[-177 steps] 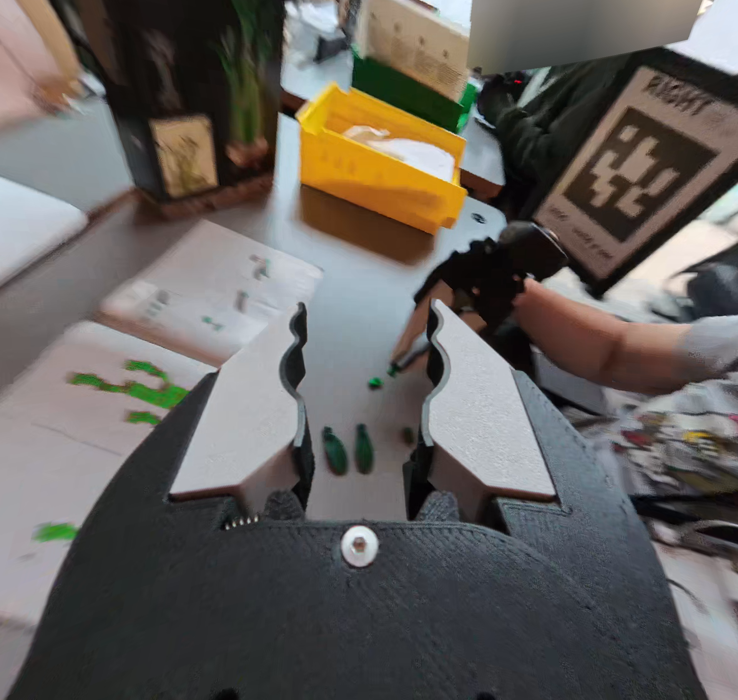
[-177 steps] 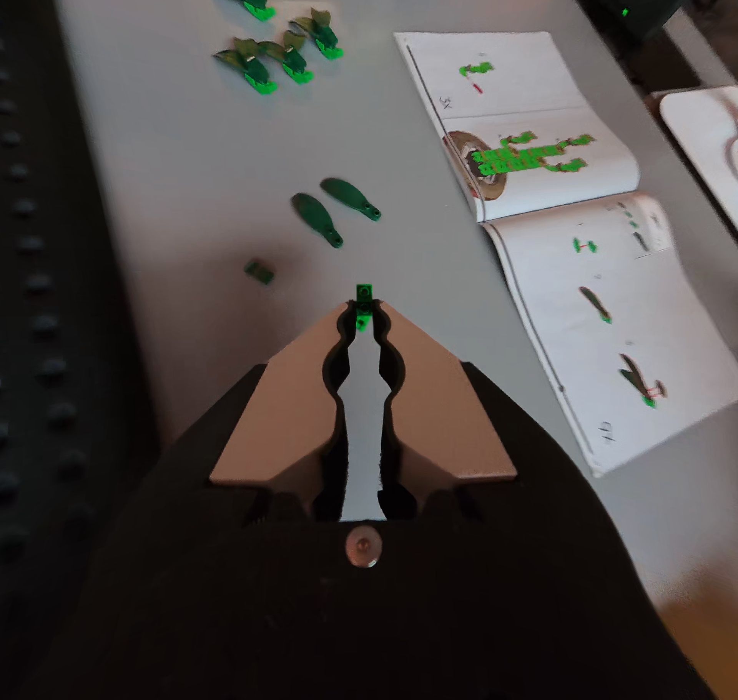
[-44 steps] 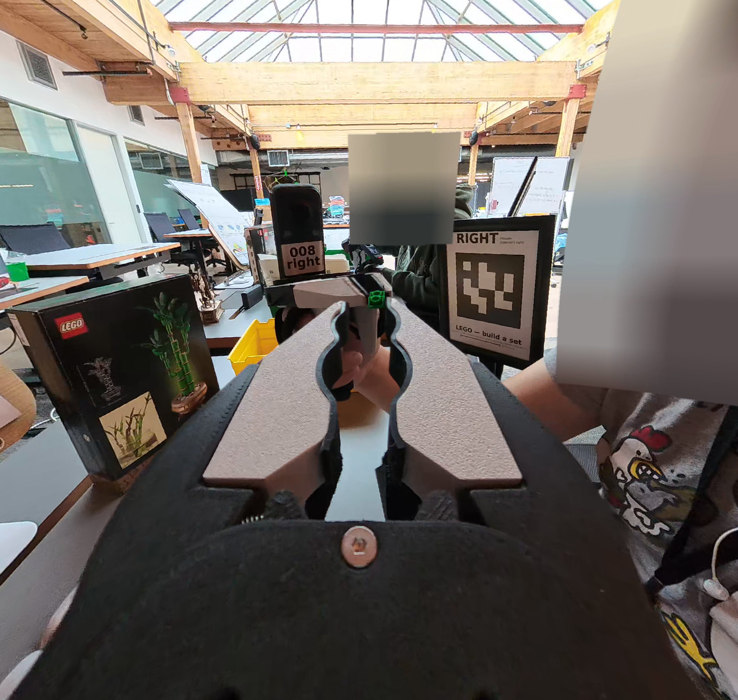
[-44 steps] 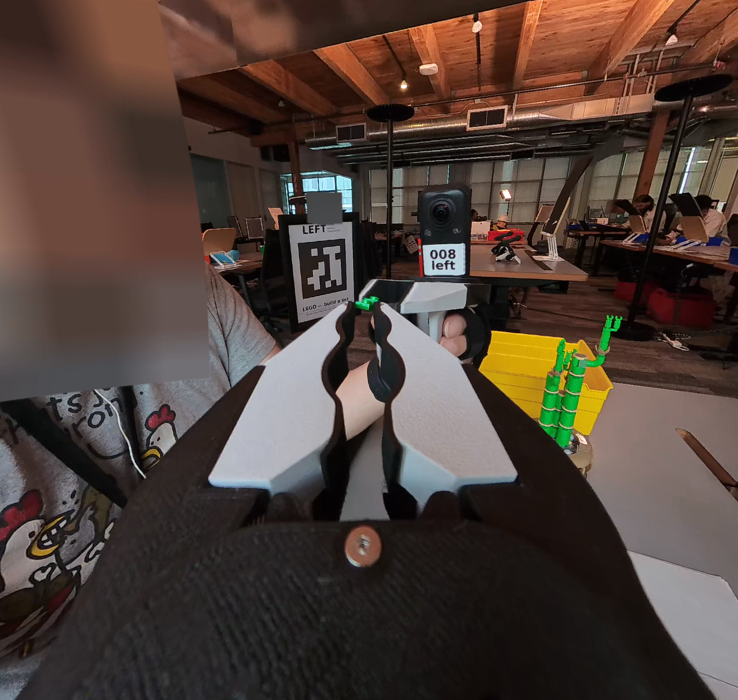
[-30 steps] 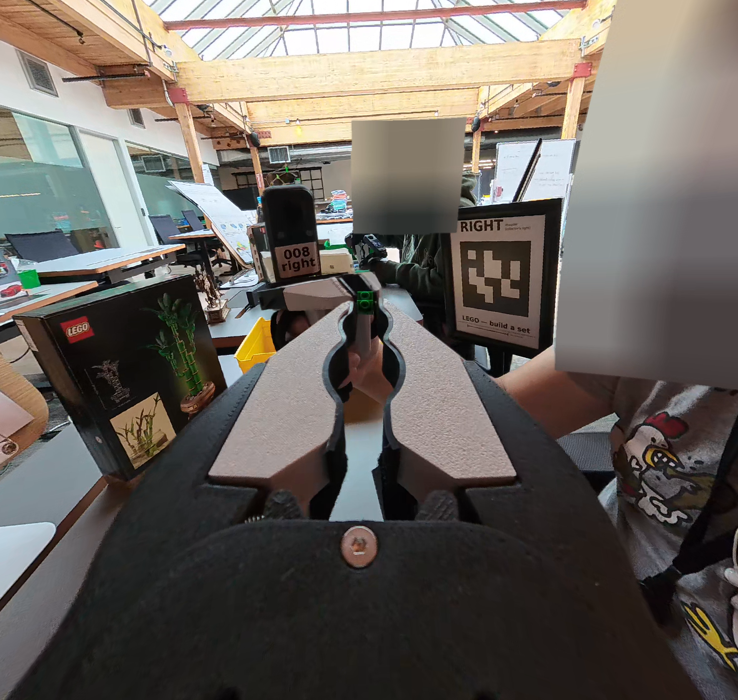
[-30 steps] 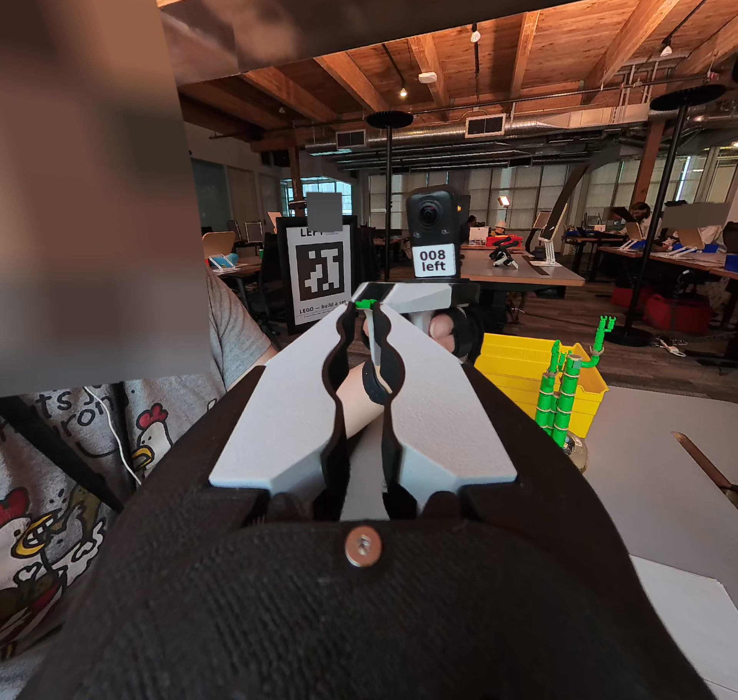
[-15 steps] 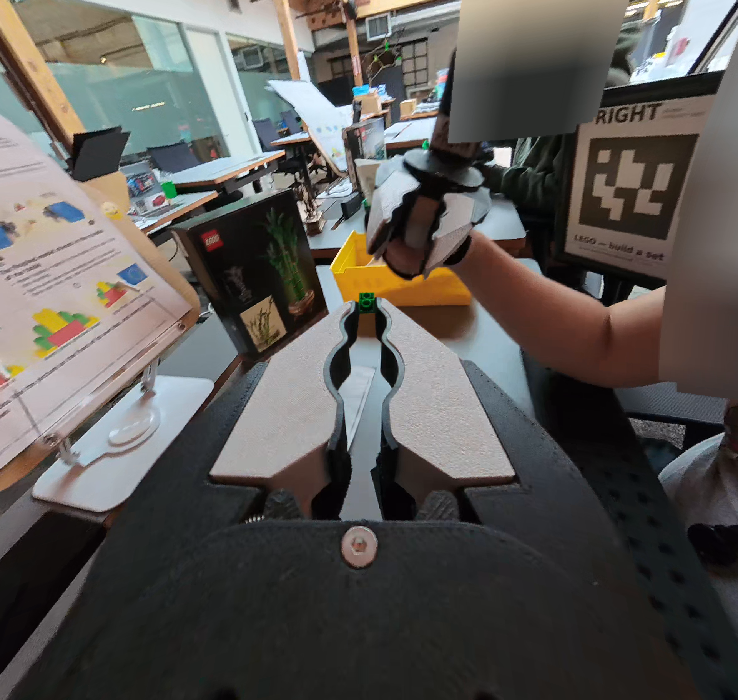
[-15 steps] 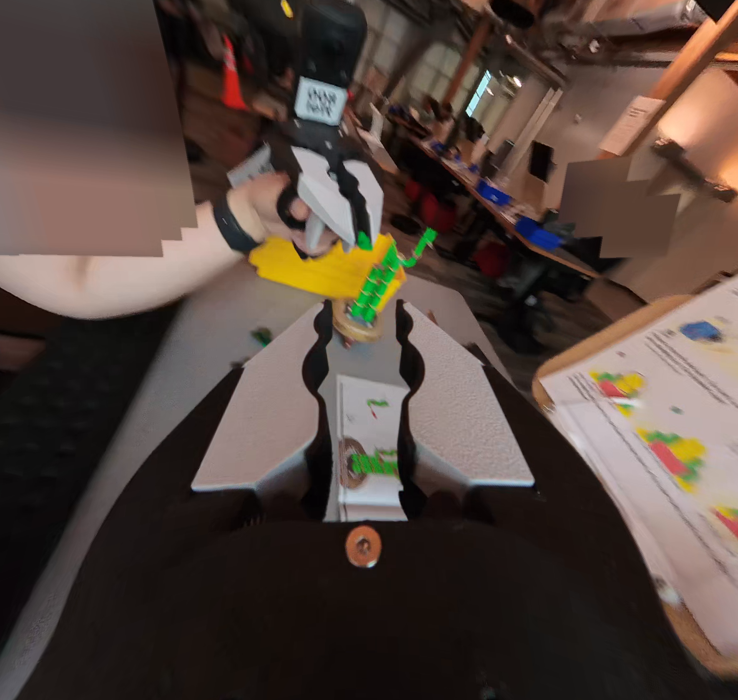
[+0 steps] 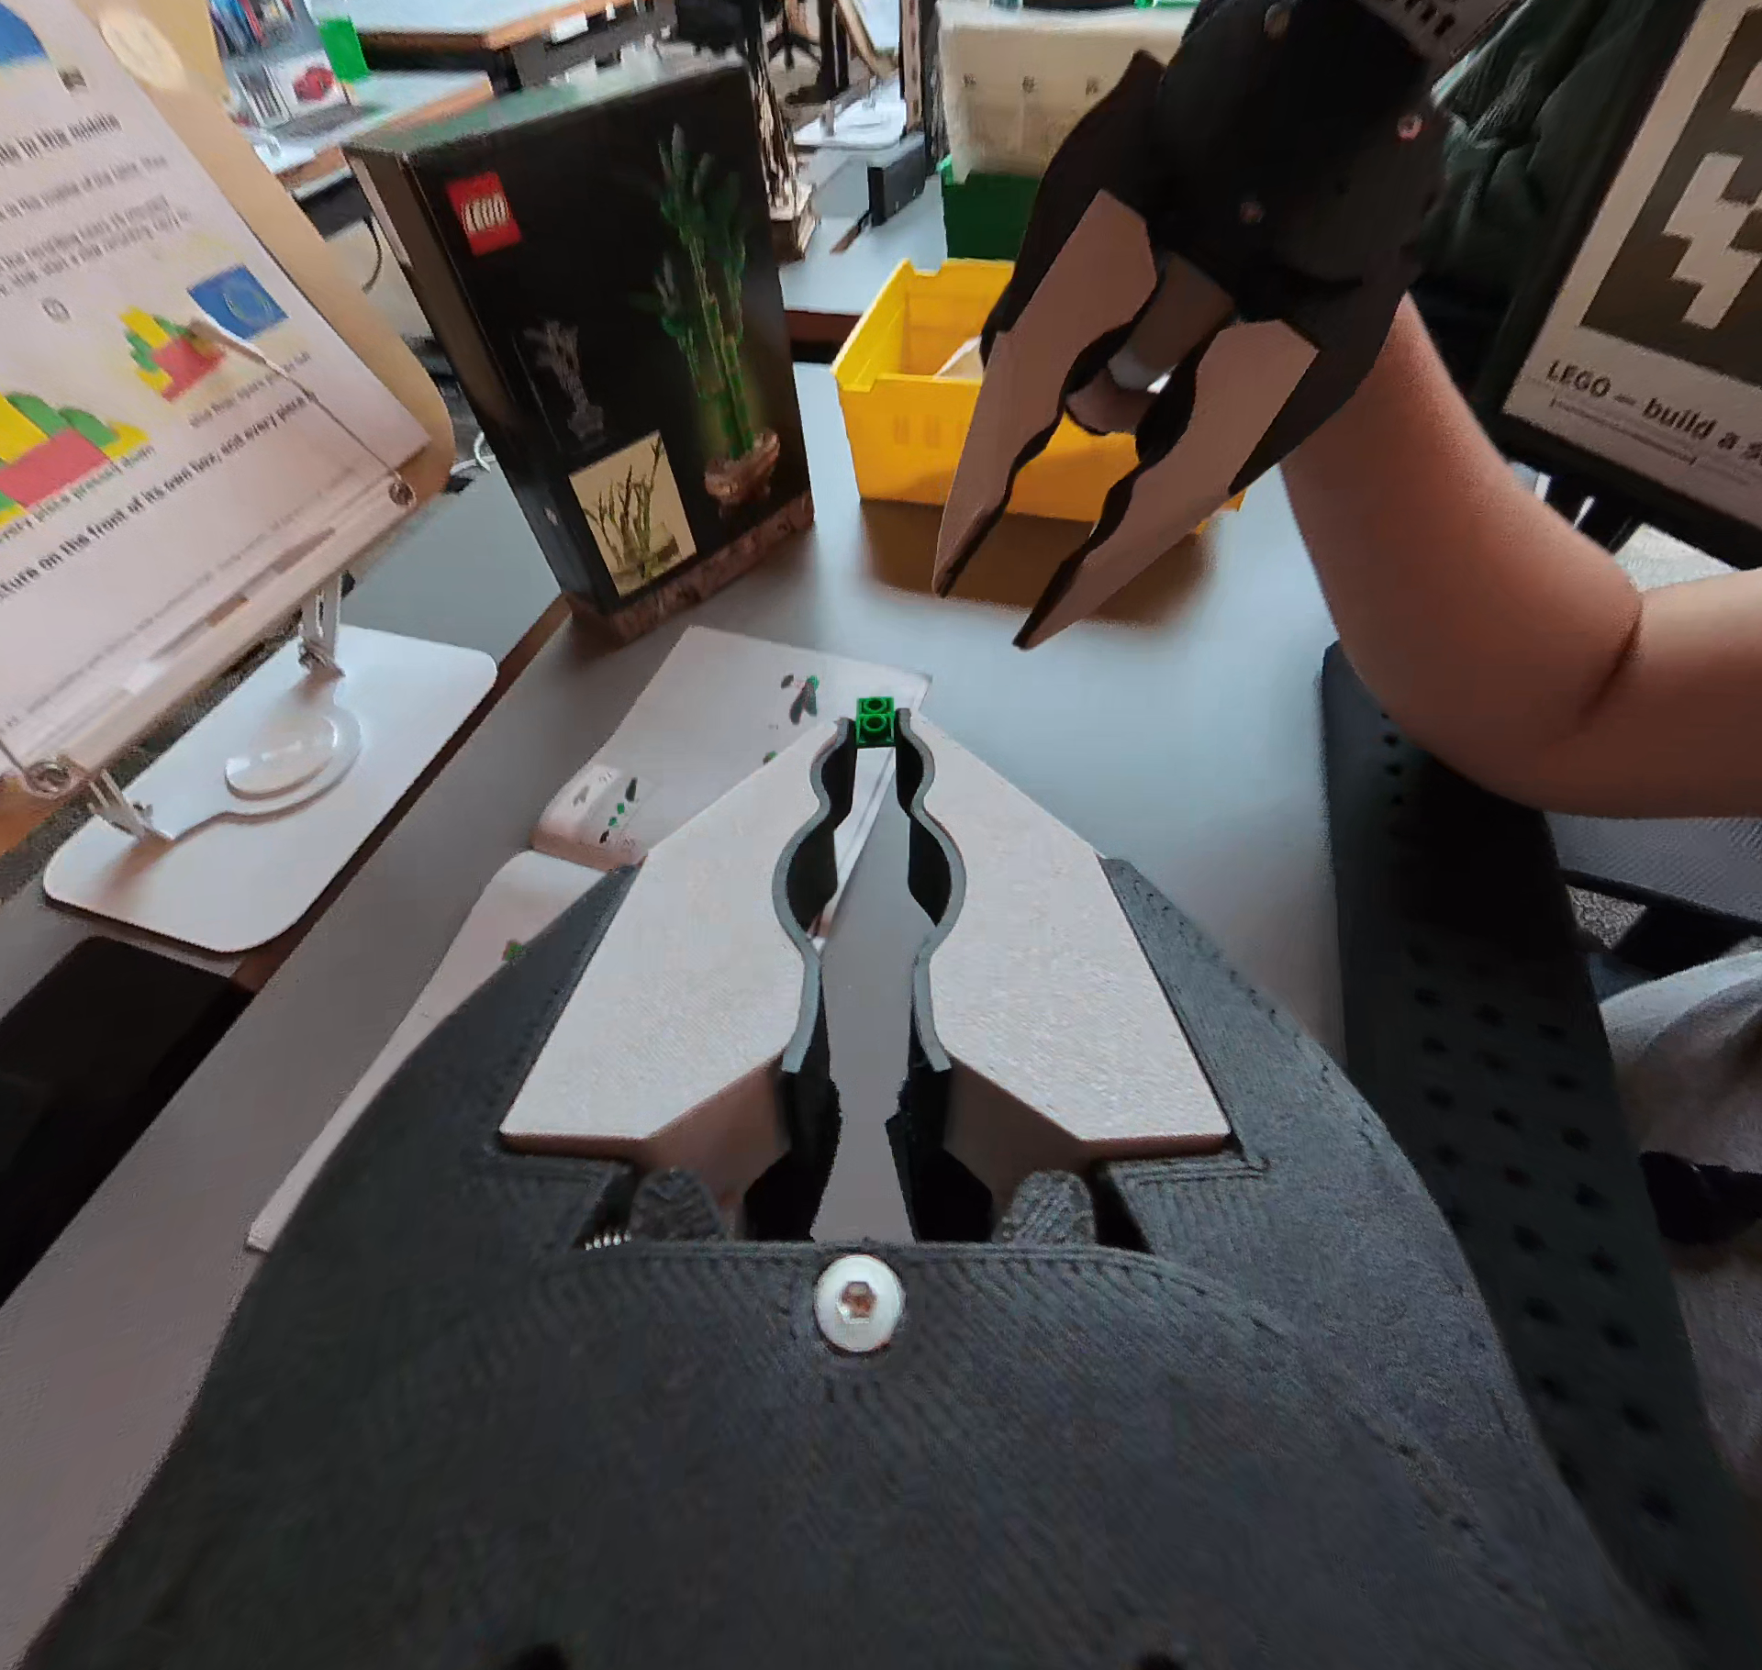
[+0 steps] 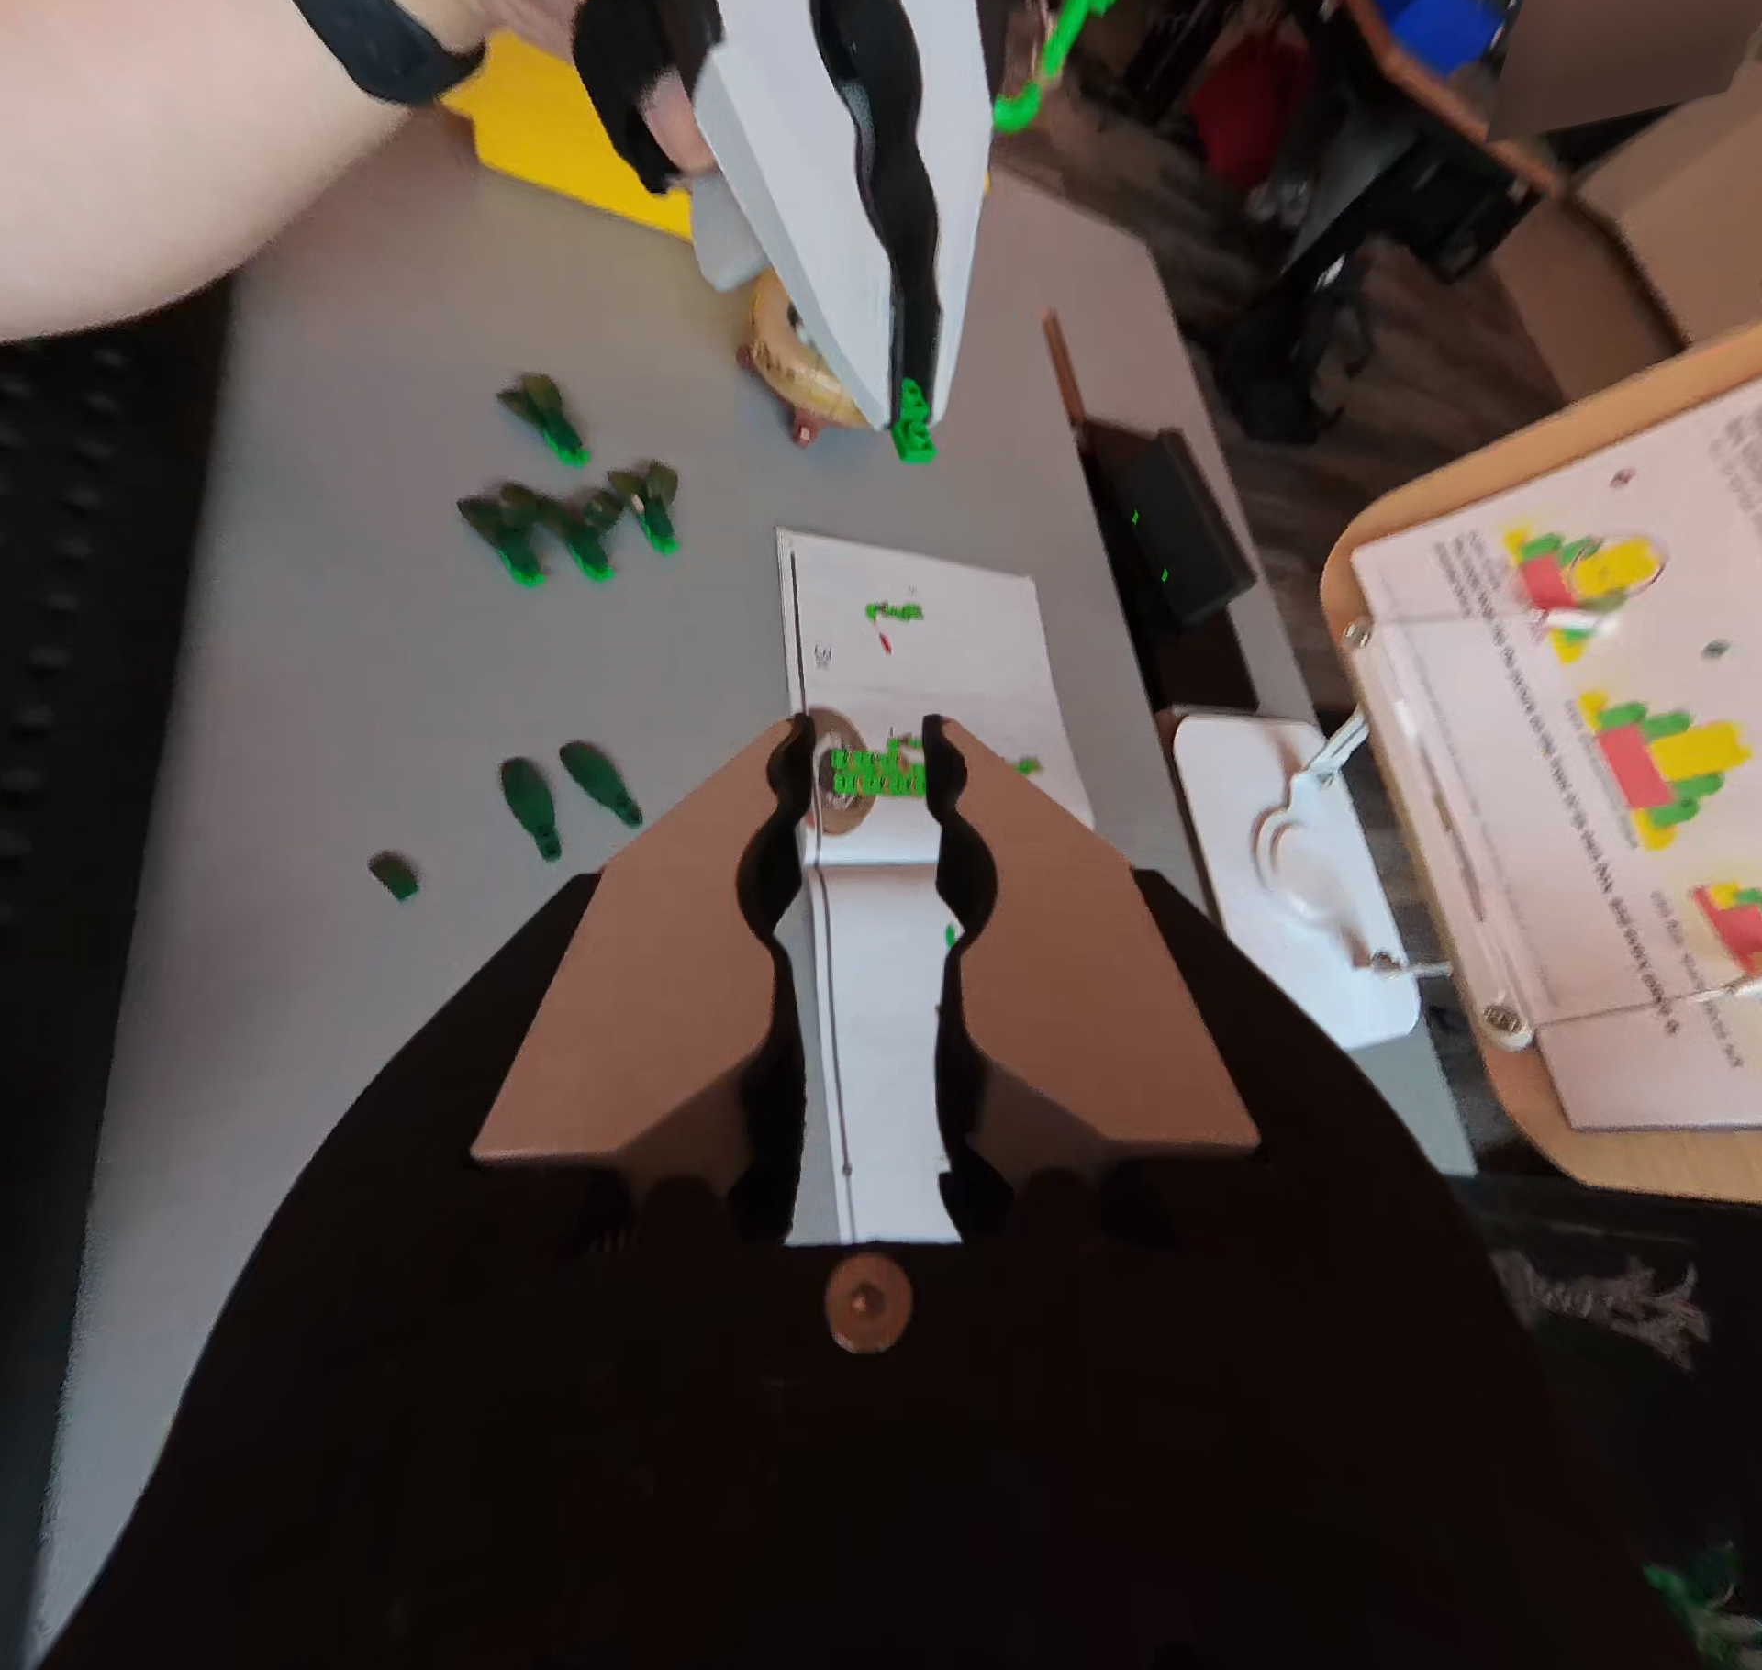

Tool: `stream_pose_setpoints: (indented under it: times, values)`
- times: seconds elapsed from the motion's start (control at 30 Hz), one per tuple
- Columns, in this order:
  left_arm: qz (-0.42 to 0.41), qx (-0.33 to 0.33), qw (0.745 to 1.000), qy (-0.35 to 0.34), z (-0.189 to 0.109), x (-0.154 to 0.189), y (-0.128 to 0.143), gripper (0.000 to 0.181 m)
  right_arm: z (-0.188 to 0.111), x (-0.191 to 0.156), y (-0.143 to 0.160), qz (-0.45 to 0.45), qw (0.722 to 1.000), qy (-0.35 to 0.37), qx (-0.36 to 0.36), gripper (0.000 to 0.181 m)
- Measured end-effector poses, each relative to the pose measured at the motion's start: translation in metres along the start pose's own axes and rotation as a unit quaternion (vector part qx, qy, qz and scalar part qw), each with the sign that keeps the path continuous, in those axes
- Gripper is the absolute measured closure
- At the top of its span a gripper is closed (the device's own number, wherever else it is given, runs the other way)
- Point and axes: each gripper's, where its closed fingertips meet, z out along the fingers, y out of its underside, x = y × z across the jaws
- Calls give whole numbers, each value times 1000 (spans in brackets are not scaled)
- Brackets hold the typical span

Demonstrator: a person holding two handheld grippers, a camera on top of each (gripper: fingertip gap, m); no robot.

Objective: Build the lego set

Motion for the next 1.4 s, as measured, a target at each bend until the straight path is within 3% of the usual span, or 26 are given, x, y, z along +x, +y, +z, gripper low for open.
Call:
stream_pose_setpoints:
  times: [0.1, 0.2, 0.33, 0.4, 0.5, 0.63, 0.8, 0.97, 1.27, 1.4]
  values:
    - [-7, -12, 1000, -1, 6, -3, 5, 175, 0, 5, 18, 36, 999, 0, -36, 160]
    - [-8, -7, 1000, -6, 3, -5, 4, 175, -16, 18, 18, 61, 996, 51, -48, 159]
    - [-7, -5, 1000, -19, -4, -12, 5, 175, -41, 19, -23, 83, 992, 84, 35, 153]
    - [-16, 5, 1000, -17, -7, -14, 4, 175, -41, 23, -25, 93, 988, 110, 52, 153]
    - [-24, 23, 999, -4, -11, -14, 0, 175, -16, 8, 9, 138, 983, 118, 37, 154]
    - [-26, 52, 998, 5, -17, -12, -9, 175, 20, -45, 78, 241, 966, 87, 24, 157]
    - [-37, 90, 995, 10, -24, -13, -20, 175, 43, -100, 130, 336, 941, 34, -14, 156]
    - [-43, 105, 993, 9, -27, -14, -24, 175, 48, -118, 150, 343, 937, 36, -55, 156]
    - [-31, 102, 994, 1, -24, -12, -26, 175, 56, -127, 157, 354, 931, 46, -75, 159]
    - [-27, 103, 994, 0, -25, -11, -26, 175, 57, -128, 157, 343, 935, 45, -81, 175]
